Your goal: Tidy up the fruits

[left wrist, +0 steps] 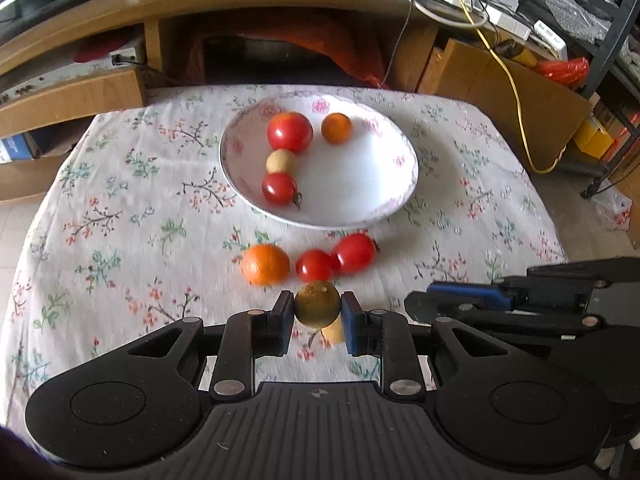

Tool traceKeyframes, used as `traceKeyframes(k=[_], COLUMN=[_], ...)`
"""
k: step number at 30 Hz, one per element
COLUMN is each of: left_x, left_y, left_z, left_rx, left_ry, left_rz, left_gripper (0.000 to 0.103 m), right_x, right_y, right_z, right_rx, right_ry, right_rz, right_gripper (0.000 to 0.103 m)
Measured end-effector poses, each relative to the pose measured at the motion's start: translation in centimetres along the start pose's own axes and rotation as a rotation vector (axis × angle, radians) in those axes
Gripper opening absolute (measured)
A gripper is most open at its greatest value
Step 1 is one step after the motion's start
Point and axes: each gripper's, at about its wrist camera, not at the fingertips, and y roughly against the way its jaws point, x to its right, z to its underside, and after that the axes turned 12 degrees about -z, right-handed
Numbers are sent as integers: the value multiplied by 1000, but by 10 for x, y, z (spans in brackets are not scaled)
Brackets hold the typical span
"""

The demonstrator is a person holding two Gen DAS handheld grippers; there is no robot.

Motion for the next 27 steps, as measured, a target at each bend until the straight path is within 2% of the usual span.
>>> traceKeyframes(k=[6, 11, 21, 27], left_x=[-4, -7, -7, -6], left_y=[1, 2, 4, 3], left_z=[-4, -8, -7, -6], left_rx=[-5, -3, -16, -25], left_ry=[26, 38, 40, 32], left_rz=[23, 26, 38, 42], left_gripper=[32, 32, 33, 33], right_x=[19, 20, 19, 22], right_y=[-8, -2, 0, 3], right_z=[4, 0, 3, 5], right_rx=[-24, 2, -23, -23], right_ry=[-59, -81, -57, -114], right_rz=[0, -28, -16, -87], right_gripper=[13, 12, 14, 16])
